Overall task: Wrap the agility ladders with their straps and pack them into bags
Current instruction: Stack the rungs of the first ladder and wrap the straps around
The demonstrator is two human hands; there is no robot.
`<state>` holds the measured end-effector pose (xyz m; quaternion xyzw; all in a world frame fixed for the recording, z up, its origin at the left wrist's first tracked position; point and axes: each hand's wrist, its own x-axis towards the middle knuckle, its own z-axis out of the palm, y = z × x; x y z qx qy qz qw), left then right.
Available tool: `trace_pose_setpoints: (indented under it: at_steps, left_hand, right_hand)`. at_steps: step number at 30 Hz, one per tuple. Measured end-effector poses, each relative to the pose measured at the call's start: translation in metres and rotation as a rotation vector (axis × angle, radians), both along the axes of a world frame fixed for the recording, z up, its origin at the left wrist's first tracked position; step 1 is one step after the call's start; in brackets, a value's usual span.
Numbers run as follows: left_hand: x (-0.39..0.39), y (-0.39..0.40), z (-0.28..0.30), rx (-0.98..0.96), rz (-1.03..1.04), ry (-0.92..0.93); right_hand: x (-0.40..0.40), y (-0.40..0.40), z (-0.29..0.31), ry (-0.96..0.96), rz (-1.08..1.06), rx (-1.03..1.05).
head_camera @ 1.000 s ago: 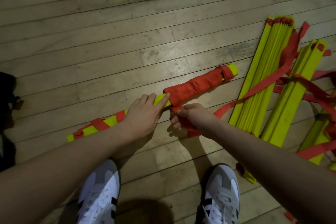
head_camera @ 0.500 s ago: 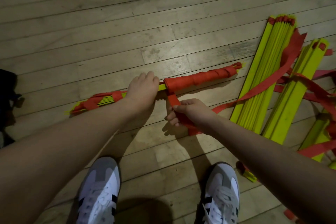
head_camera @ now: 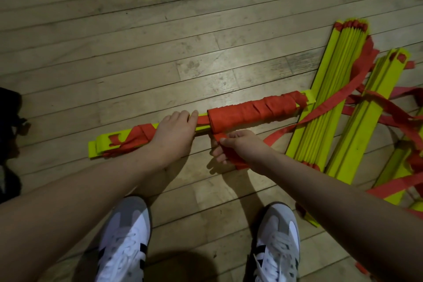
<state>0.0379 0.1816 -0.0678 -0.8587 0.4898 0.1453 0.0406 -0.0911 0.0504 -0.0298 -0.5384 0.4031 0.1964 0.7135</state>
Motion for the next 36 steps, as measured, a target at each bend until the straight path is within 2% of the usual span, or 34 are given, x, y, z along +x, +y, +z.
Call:
trace_pose_setpoints:
  at_steps: [9,12,16,20,25,30,36]
  left_hand:
    - [0.027,-0.027,0.022,0.076,0.189,0.010]
    - [0.032,-0.036,0.026,0.100,0.195,-0.022]
    - [0.029,-0.037,0.026,0.113,0.105,-0.129]
    - [0.022,-0.022,0.013,0.107,-0.079,-0.182]
    - [0.000,0.005,-0.003,0.044,-0.130,-0.060]
    - [0.001,0.012,-0.001,0.004,-0.199,-0.080]
    - [0.018,-0.009,0.011,0.049,0.049,-0.044]
  right_hand:
    - [0.015,-0.005,0.016,-0.070,-0.067,-0.097]
    - [0.024,-0.008,0.019,-0.088,-0.077,-0.115]
    - [0.029,-0.006,0.019,-0.099,-0.135,-0.063]
    - [0.025,-0.003,0.019,-0.102,-0.088,-0.068]
    - [0.010,0.007,0.011,-0.016,0.001,-0.107]
    - [-0.002,0.004,0.009,-0.011,0.052,-0.093]
    - [-0.002,0.000,0.013,0.005,0.077,0.022]
